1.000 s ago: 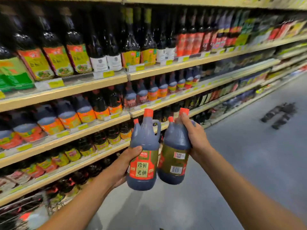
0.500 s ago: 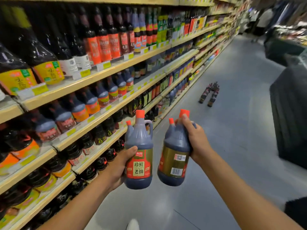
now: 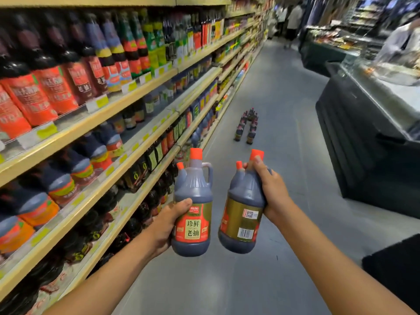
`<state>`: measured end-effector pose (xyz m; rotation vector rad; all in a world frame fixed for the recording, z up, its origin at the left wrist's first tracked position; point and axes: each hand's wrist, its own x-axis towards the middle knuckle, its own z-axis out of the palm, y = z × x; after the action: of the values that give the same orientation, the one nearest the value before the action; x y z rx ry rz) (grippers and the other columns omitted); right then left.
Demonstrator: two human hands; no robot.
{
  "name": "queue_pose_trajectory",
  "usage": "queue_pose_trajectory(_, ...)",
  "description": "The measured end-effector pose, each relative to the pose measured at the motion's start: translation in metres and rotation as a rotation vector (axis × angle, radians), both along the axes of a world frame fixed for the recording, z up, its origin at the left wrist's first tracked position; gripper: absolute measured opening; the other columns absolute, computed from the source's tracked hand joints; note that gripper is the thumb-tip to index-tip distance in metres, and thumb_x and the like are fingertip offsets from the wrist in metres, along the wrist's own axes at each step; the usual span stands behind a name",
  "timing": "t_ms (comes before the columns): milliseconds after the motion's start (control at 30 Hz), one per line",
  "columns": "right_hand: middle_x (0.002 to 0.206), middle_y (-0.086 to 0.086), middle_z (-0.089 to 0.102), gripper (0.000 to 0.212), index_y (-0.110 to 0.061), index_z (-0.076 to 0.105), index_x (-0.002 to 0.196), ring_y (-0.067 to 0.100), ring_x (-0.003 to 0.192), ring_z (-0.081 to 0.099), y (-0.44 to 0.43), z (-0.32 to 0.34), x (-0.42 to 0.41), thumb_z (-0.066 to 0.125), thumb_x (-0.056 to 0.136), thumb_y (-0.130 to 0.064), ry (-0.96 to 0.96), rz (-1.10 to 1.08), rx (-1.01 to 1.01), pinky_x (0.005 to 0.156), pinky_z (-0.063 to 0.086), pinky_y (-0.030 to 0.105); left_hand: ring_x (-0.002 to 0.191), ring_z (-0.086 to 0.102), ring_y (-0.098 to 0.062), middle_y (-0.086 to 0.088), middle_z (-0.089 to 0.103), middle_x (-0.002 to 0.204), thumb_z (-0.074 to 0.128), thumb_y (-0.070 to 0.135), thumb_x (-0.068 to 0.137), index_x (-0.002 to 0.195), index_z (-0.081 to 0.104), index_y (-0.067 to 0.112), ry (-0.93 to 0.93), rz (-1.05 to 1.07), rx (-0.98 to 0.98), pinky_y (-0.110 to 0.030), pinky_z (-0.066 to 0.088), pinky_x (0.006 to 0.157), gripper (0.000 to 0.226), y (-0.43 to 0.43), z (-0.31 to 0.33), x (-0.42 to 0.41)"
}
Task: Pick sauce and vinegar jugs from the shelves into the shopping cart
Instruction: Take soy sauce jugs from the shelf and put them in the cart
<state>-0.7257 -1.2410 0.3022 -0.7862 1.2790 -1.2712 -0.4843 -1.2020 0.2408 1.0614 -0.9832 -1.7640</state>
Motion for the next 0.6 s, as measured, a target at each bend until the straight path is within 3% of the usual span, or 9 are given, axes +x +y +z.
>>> queue_pose_trajectory(167,0.104,0.015,0.076,0.063,-0.009,0.066,0.114,0.03,0.089,0.072,-0.077,-0.01,-0.035,0.072,0.074,-0.057,-0.012,0.004,0.001,0.085,0.058,0.046,0.099,0.07,-0.038,-0.03,0.069,0.116,0.095,0.061,0.041,0.13,0.059,0.005,-0.002,0.011,-0.021,-0.044,0.061,0.083,0.11,-0.074,-0.005,-0.033)
queue_pose_trajectory(333,0.093,0.013,0.076,0.052,-0.011,0.064,0.105,0.026,0.08,0.073,-0.16,-0.009,-0.068,0.072,0.076,-0.054,0.0,0.087,-0.007,0.072,0.059,0.038,0.109,0.066,-0.044,-0.033,0.065,0.122,0.095,0.059,0.046,0.133,0.058,0.003,0.035,0.095,-0.001,-0.051,0.057,0.094,0.109,-0.14,-0.011,-0.071)
queue_pose_trajectory(600,0.088,0.012,0.074,0.048,-0.012,0.063,0.1,0.024,0.076,0.072,-0.269,-0.012,-0.086,0.071,0.078,-0.054,0.033,0.246,-0.022,0.073,0.057,0.039,0.093,0.072,-0.036,-0.03,0.07,0.113,0.095,0.059,0.041,0.123,0.064,0.006,0.044,0.282,0.004,-0.045,0.061,0.084,0.103,-0.213,-0.006,-0.103)
